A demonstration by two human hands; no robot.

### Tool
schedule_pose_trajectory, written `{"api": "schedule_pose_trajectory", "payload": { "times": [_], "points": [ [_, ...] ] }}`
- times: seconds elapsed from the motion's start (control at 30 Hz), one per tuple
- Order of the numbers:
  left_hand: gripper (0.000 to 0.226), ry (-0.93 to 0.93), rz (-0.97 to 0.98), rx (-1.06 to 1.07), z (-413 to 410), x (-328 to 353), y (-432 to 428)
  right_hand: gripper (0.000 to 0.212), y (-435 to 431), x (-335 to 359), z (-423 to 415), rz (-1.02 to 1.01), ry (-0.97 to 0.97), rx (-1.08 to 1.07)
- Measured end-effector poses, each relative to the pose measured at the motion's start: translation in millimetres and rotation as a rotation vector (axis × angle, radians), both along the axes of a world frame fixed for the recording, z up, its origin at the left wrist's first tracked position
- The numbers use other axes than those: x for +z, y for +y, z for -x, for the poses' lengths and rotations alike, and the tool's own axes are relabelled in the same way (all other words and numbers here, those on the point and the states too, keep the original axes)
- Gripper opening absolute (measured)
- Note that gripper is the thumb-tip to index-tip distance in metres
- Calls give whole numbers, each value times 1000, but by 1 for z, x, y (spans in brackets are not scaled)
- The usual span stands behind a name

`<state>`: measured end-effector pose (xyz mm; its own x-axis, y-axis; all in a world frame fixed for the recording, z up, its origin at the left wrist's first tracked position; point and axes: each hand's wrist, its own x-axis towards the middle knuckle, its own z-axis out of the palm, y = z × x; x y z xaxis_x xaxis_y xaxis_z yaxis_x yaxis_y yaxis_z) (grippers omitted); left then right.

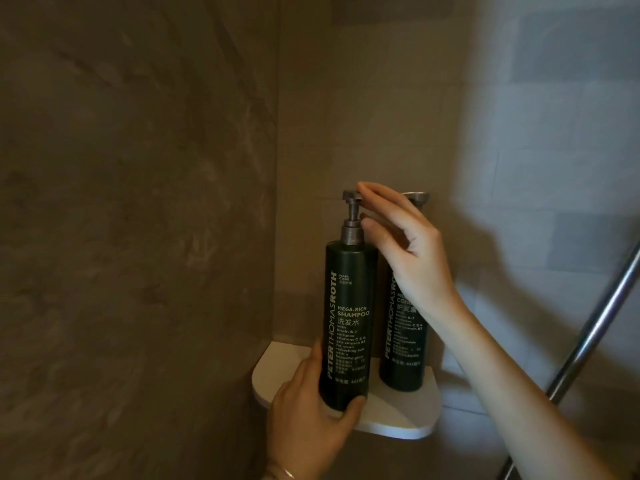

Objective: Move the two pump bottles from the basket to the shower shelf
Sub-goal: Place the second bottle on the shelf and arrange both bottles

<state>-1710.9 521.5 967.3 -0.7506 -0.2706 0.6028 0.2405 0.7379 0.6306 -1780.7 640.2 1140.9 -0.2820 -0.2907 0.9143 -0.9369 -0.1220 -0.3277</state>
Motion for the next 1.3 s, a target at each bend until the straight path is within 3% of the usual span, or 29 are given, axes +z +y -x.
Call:
{"api": "schedule_pose_trajectory", "payload": {
  "times": [0.23, 0.43, 0.53, 0.73, 0.93, 1.3],
  "points": [
    [79, 39, -13, 4, -2, -5, -1, 57, 4, -21, -6, -93, -32, 38],
    [71, 41, 35, 45, -5, -7, -1, 74, 16, -75, -11, -136, -320, 102],
    [68, 89, 148, 111, -10, -14, -5, 80, 10, -100, -15, -205, -368, 112],
    [51, 128, 311, 260, -28, -37, -20, 80, -10, -107, -10, -205, -396, 76],
    [47, 132, 383, 270, -27, -50, -31, 78, -40, -103, 7, -230, -442, 87],
    [48, 166, 325, 183, -24, -56, -33, 75, -79, -100, 26, -251, -479, 105]
  ]
}}
